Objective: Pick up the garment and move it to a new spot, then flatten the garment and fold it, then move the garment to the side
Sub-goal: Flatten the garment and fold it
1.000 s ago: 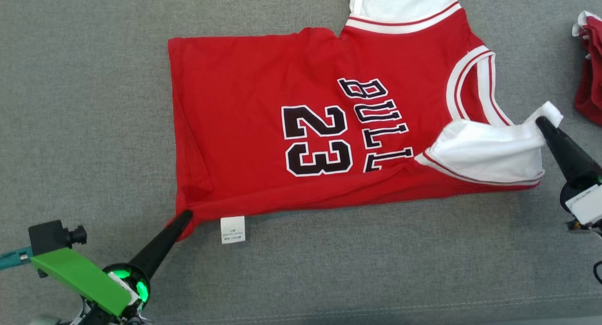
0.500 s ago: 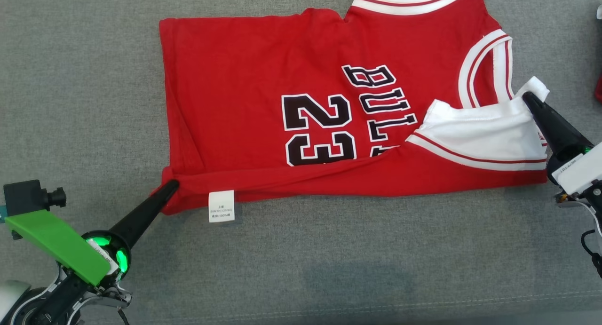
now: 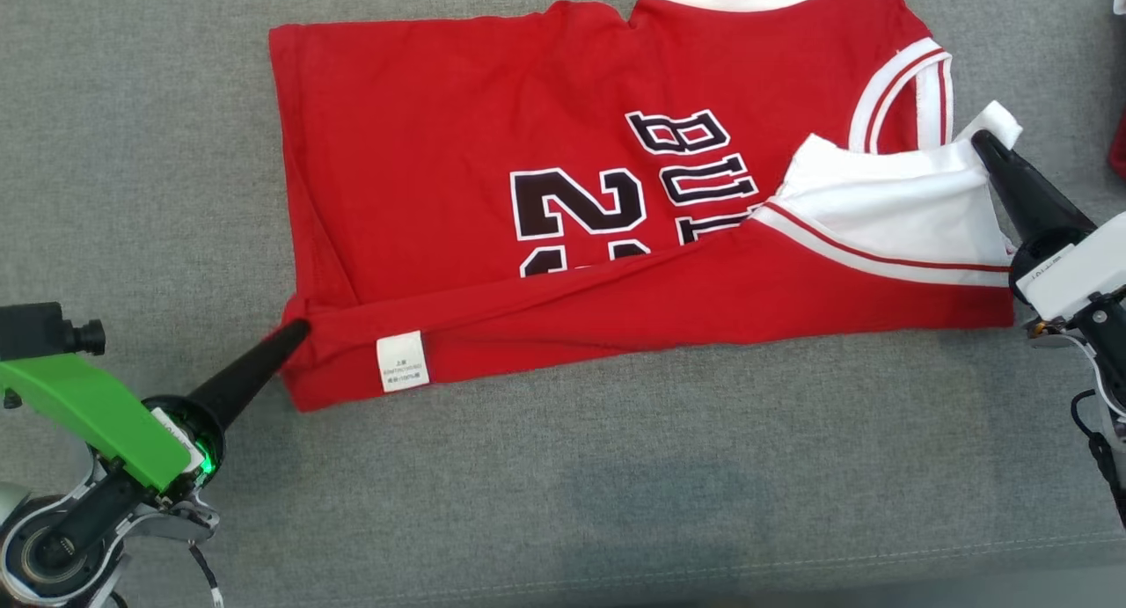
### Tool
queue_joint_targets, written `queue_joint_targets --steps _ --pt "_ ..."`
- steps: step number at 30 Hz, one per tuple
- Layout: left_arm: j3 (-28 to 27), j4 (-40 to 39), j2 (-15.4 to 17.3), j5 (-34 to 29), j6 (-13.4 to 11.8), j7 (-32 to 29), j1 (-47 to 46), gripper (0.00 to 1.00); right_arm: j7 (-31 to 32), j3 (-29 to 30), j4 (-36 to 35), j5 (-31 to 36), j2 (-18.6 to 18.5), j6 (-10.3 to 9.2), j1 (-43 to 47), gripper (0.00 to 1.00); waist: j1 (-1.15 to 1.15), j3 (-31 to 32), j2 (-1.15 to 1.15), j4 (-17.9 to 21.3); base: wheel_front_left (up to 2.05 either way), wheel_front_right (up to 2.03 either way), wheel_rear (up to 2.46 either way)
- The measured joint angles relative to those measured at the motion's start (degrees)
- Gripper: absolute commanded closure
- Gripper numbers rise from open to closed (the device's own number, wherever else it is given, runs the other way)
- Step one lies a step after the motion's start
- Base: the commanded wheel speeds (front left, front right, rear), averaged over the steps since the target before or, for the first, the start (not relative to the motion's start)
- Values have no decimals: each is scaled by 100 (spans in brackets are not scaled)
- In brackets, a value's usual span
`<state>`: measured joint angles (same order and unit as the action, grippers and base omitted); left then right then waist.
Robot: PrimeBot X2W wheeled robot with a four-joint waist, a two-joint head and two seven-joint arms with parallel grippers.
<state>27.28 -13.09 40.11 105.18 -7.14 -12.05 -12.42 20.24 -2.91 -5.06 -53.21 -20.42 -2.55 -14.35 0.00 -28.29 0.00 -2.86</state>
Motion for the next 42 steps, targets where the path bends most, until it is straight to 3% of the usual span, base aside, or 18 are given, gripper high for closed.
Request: queue_joint_targets --steps 8,14,22,27,42 --pt "-151 -137 -125 -589 -1 330 -679 0 -167 -108 81 153 63 5 -51 0 0 -20 0 28 0 0 0" --pt "-326 -45 -9 -951 -1 823 -455 0 -505 -65 -22 455 42 91 7 0 0 31 0 118 0 0 0" --pt "-22 -297 -367 -652 -1 1009 458 0 -743 53 -244 765 -158 44 783 0 0 116 0 105 0 0 0" --pt "44 -267 -404 -549 -1 1068 750 0 -739 -94 -283 756 -90 44 1175 0 0 165 0 39 0 0 0" --pt "103 -51 -506 -443 -1 1049 766 0 -742 -143 -312 848 -120 -7 1452 0 0 111 0 70 0 0 0"
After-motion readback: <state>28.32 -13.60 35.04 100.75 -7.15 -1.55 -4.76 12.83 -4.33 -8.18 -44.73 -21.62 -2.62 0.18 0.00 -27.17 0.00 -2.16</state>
